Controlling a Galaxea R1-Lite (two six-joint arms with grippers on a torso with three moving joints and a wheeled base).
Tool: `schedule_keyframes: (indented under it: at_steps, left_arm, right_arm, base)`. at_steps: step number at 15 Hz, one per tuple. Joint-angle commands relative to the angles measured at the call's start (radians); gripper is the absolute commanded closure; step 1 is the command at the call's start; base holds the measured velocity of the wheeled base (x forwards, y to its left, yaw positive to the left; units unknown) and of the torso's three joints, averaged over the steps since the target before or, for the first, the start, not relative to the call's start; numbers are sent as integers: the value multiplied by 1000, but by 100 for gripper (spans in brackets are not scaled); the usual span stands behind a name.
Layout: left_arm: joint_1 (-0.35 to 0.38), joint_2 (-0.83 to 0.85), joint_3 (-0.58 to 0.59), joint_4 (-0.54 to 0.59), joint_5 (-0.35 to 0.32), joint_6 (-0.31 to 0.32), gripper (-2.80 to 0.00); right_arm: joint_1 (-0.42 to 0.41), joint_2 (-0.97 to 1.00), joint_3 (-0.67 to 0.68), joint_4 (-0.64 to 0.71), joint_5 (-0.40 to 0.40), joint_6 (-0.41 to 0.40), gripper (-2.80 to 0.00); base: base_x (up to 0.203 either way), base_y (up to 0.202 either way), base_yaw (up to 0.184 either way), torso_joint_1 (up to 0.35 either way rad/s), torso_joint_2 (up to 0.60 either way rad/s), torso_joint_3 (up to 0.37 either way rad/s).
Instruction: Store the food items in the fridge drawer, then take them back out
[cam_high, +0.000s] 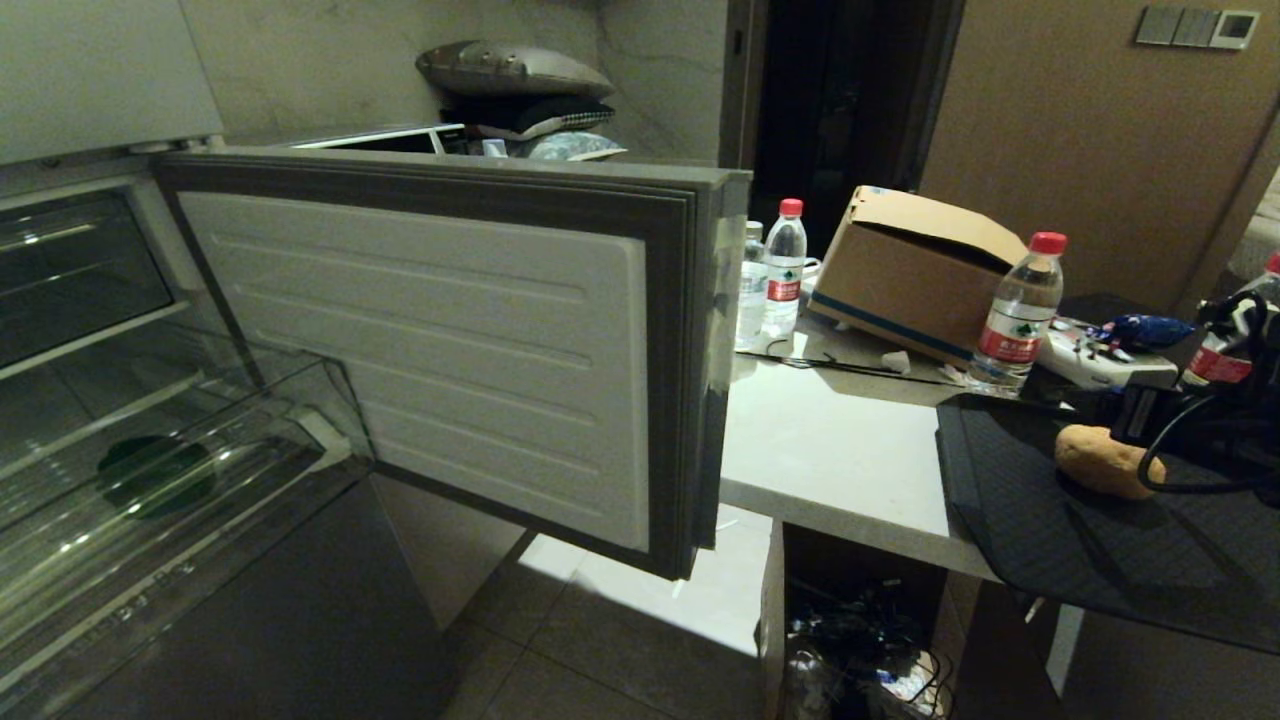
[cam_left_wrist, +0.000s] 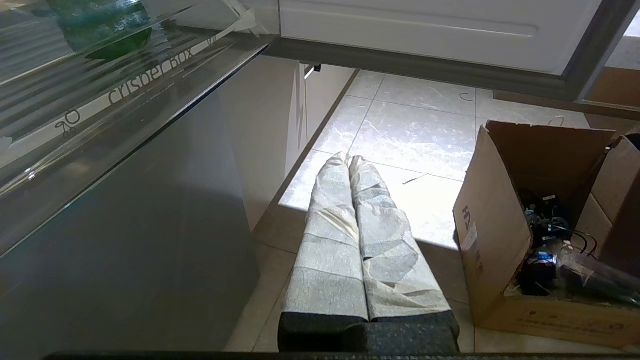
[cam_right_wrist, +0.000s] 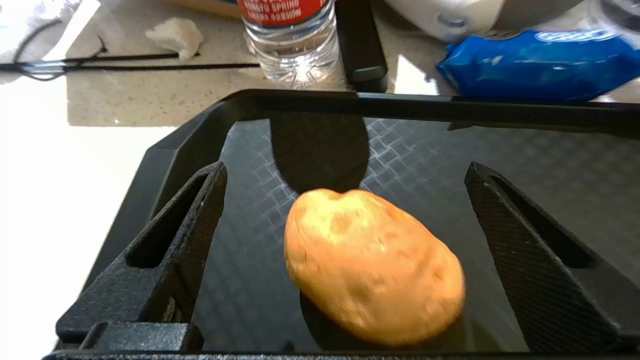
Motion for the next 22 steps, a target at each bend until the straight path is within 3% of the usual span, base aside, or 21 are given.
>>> schedule_keyframes:
  at_steps: [1,9,22]
  left_arm:
    - [0,1,0,0,0,0,0]
    - [0,2,0,0,0,0,0]
    - [0,0,0,0,0,0,0]
  right_arm:
    - [2,61,-23,-5,3,1,-280]
    - [45,133,-39,-34,69,2,-280]
    - [45,94,-12,-26,63,-1,-280]
  base:
    - [0,0,0,0,0,0]
    - [0,0,0,0,0,0]
    - [0,0,0,0,0,0]
